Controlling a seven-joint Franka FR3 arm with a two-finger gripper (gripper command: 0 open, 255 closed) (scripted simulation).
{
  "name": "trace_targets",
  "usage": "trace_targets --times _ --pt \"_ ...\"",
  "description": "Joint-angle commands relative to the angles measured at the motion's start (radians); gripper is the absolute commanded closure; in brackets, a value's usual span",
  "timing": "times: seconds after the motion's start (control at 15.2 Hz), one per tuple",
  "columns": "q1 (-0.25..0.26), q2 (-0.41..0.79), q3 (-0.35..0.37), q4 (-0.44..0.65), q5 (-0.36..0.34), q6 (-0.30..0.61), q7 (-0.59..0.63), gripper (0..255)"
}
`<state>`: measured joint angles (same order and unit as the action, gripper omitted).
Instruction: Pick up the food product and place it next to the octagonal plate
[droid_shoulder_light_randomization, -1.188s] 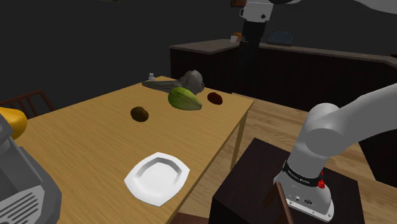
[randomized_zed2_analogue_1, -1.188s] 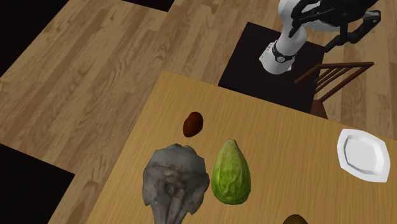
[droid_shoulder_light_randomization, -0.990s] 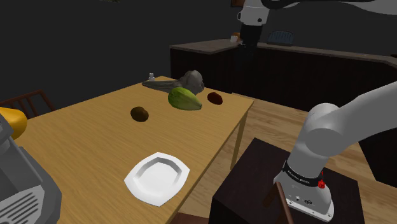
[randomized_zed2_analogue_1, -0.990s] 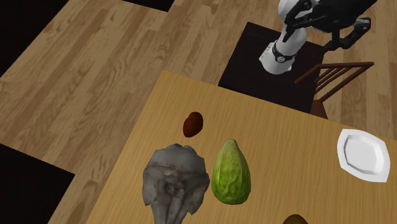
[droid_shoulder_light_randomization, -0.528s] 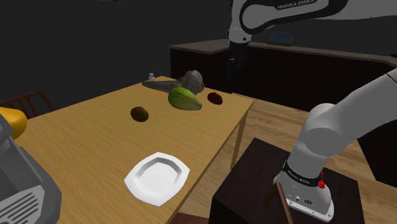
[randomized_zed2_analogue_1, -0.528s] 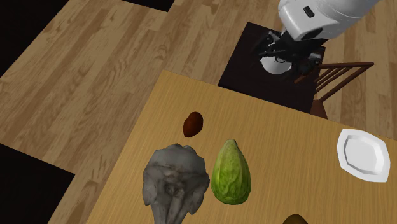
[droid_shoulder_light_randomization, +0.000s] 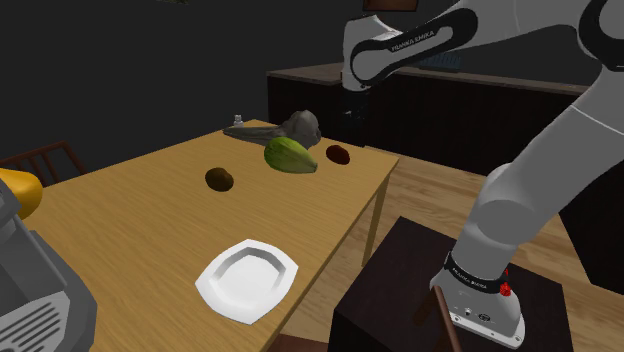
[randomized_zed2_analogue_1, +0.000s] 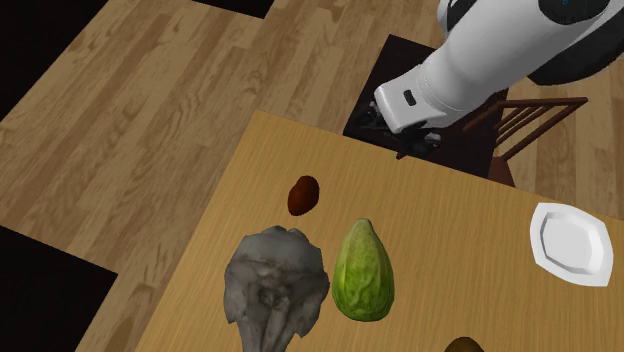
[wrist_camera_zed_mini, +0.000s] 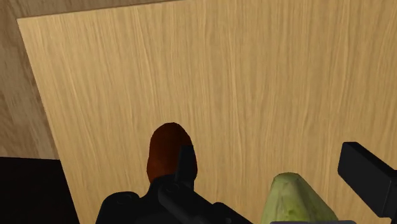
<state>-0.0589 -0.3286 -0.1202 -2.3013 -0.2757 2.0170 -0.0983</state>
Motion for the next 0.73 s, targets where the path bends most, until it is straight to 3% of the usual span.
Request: trace_targets --times 0.0,0.66 --pt "-0.010 0.068 -0.013 0.022 -0.019 0.046 -0.009 0" --pt "-0.053 0.429 -0.060 0.198 -0.092 0.226 -0.034 0"
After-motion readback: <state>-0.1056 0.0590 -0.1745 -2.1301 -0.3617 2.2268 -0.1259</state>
